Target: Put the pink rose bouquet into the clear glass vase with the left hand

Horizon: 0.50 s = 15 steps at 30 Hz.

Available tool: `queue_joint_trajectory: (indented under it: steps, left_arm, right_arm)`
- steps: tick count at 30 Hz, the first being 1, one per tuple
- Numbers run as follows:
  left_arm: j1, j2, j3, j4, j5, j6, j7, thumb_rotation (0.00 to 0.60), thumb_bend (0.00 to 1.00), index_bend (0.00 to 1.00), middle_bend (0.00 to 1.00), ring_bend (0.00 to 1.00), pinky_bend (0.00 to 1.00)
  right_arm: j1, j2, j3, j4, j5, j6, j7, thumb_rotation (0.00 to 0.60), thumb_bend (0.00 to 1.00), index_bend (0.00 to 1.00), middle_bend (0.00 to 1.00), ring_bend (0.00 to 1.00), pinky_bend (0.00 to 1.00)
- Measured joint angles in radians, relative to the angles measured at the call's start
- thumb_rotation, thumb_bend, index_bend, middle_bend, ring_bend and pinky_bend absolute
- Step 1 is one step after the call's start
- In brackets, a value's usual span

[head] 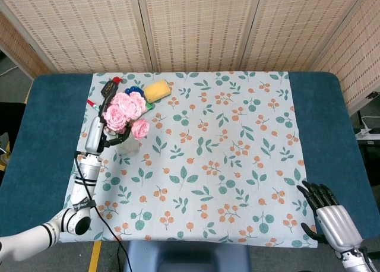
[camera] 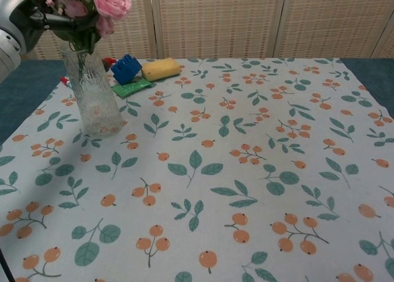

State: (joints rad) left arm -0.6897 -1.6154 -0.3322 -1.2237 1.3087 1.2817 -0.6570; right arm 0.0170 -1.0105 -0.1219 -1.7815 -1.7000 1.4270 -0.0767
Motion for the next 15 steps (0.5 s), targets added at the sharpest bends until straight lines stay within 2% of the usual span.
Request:
queue_joint_trajectory:
  steps: [8, 15]
  left_arm:
    - [0.089, 0.083, 0.030, -0.074, 0.008, 0.041, 0.038, 0.600, 0.33, 0.00, 0.00, 0.00, 0.06]
    - [0.163, 0.141, 0.085, -0.090, 0.014, 0.045, 0.053, 0.600, 0.33, 0.00, 0.00, 0.00, 0.06]
  right_arm:
    - [0.000, 0.001, -0.003, 0.002, -0.009, 0.002, 0.007, 0.600, 0.21, 0.00, 0.00, 0.00, 0.00]
    - [0.003, -0.003, -0.008, 0.000, -0.015, -0.009, 0.000, 0.600, 0.21, 0.00, 0.00, 0.00, 0.00]
